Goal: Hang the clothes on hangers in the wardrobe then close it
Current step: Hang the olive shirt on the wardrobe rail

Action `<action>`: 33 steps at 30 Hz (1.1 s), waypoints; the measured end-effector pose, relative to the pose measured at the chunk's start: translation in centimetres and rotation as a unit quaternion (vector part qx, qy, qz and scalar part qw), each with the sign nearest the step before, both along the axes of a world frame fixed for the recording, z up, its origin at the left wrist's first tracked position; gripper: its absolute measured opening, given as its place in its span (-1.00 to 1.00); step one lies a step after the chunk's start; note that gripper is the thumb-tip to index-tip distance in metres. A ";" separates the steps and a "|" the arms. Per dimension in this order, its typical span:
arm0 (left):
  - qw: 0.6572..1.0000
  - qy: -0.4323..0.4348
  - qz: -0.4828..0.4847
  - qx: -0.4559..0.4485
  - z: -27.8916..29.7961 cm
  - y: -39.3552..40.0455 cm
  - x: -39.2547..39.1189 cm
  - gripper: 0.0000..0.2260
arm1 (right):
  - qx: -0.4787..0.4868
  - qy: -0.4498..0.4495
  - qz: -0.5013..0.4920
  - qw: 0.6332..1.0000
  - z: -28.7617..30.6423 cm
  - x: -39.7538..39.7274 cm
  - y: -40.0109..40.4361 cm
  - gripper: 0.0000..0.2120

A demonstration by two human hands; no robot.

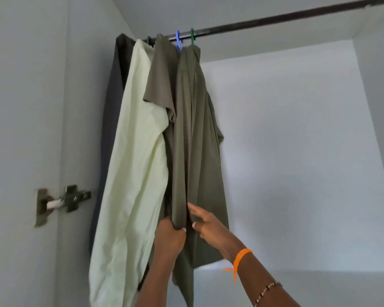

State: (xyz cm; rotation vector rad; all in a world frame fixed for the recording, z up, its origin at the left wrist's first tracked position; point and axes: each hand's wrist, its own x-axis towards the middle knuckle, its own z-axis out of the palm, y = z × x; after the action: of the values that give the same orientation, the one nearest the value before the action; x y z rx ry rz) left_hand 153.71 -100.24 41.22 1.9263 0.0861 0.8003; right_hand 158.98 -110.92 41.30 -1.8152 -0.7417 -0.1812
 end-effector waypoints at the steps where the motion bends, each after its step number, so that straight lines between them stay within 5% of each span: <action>1: 1.000 0.010 0.013 -0.014 -1.0 0.1 -1.3 -0.66 | 0.009 -0.003 -0.030 0.999 -1.1 -1.4 -0.1 -0.52; 5: 0.996 0.004 0.033 -0.081 -3.9 0.1 -6.6 -0.74 | 0.085 -0.003 -0.088 0.992 -3.7 -7.8 -0.3 -0.71; 20: 0.960 -0.047 0.095 -0.259 -14.3 -1.2 -38.1 -0.84 | 0.140 0.121 0.164 0.969 -13.9 -38.2 0.4 -0.74; 33: 0.859 -0.085 0.371 -0.341 -23.1 4.0 -77.6 -0.85 | 0.039 0.288 0.451 0.844 -22.3 -73.3 12.5 -0.74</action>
State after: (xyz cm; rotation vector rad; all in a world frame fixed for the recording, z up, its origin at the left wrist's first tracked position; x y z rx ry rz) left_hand 76.13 -96.20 18.15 1.1019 0.9255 1.2293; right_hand 85.66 -98.45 18.98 -1.1646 -1.0326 0.9044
